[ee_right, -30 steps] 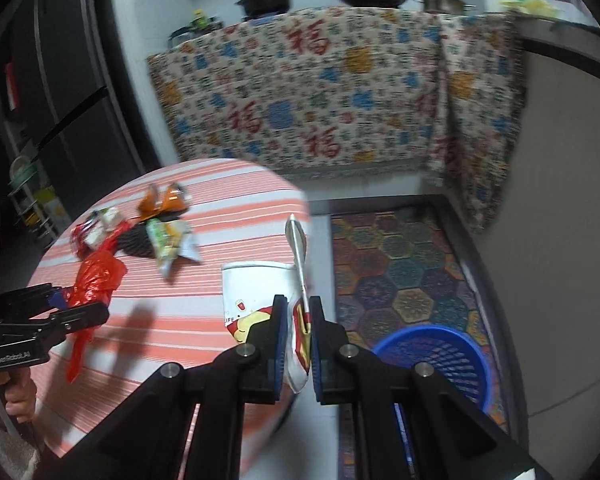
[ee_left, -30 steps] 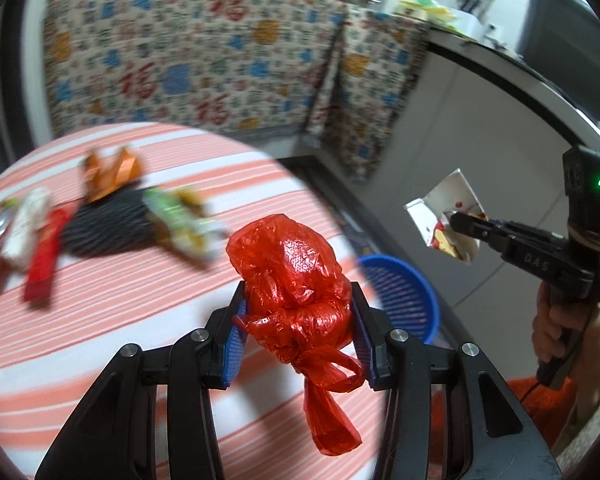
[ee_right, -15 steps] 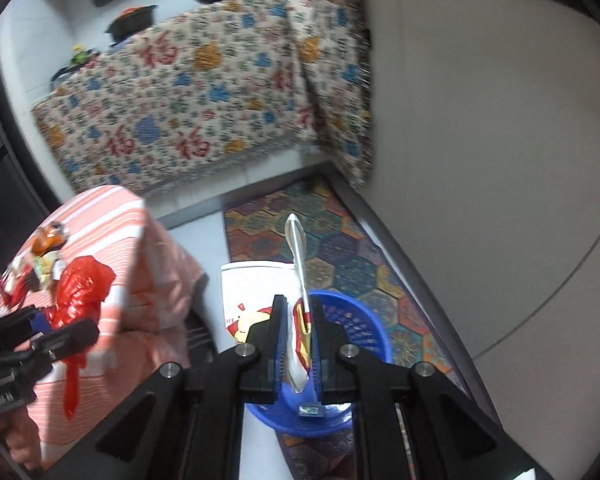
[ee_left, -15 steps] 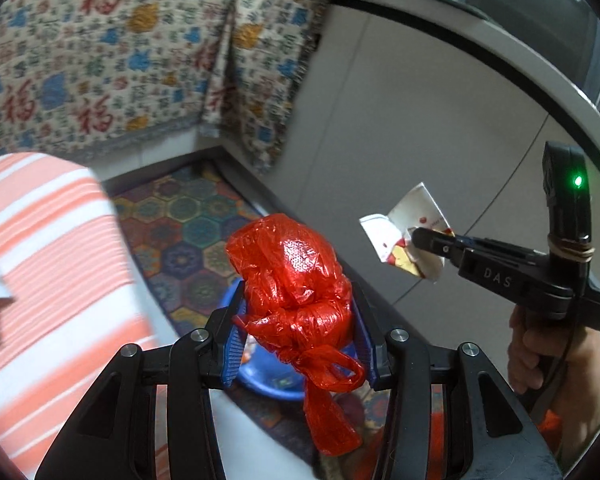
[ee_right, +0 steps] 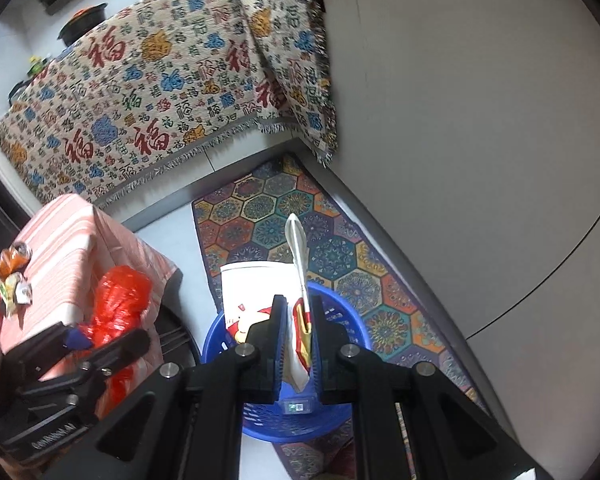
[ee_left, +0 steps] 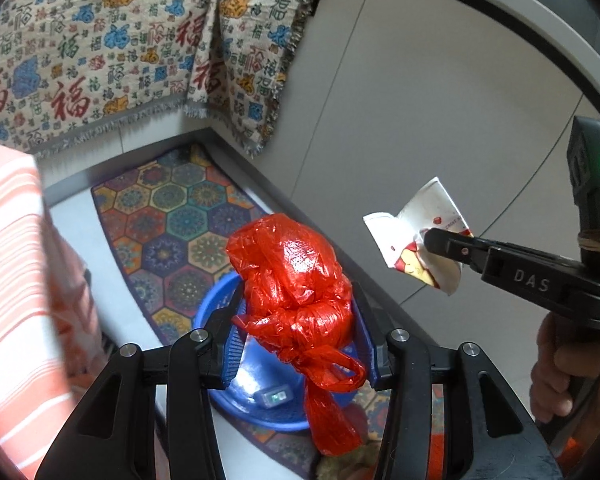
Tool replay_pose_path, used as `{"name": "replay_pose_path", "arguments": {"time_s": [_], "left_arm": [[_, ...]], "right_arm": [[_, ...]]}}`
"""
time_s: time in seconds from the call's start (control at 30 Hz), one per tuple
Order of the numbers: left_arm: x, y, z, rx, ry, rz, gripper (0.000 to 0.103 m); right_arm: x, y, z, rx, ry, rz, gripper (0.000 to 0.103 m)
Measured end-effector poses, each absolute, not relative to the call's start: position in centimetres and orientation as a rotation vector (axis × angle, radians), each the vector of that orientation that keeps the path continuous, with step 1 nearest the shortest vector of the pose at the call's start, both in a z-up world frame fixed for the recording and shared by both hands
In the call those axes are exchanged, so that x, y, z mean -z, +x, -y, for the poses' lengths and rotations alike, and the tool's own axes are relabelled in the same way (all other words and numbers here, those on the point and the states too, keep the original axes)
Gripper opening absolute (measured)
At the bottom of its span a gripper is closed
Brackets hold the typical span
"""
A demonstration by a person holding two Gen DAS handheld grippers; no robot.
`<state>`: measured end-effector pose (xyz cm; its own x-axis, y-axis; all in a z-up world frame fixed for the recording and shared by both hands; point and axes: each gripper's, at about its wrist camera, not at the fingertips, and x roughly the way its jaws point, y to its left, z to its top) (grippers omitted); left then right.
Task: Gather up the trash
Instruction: 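Carry the red bag and paper cup to the wastebasket and release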
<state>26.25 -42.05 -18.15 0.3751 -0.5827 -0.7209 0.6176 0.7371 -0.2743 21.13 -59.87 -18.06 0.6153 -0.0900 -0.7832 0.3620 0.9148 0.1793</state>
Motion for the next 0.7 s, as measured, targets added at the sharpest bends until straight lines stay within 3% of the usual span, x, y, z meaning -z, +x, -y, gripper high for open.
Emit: {"name": "replay_pose_path", "arguments": {"time_s": [0.2,0.3,0.33,0.37,0.43,0.7], "left_arm": [[19.8,26.8,43.0,0.761,0.063,-0.916,0.054],[20.8,27.2,43.5,0.749,0.069,-0.924,0.074],[21.1,27.4,43.6,0.747,0.070,-0.922,0.080],[21.2,27.5,43.7,0.746,0.073,-0.920,0.081],[21.6,27.8,43.9,0.744,0.080,-0.922,0.082],[19.1,27.1,41.3,0.726,0.046,-0.893,0.084]], "right_arm": [[18.7,21.6,60.5,0.283,0.390,-0.873,0.014],[19.2,21.8,61.0,0.281,0.427,-0.872,0.018],[19.3,21.9,61.1,0.277,0.438,-0.874,0.027],[19.5,21.9,61.2,0.276,0.450,-0.875,0.035],[19.6,21.9,61.3,0.286,0.454,-0.872,0.039],[17.3,21.8,59.9,0.288,0.390,-0.814,0.039]]}}
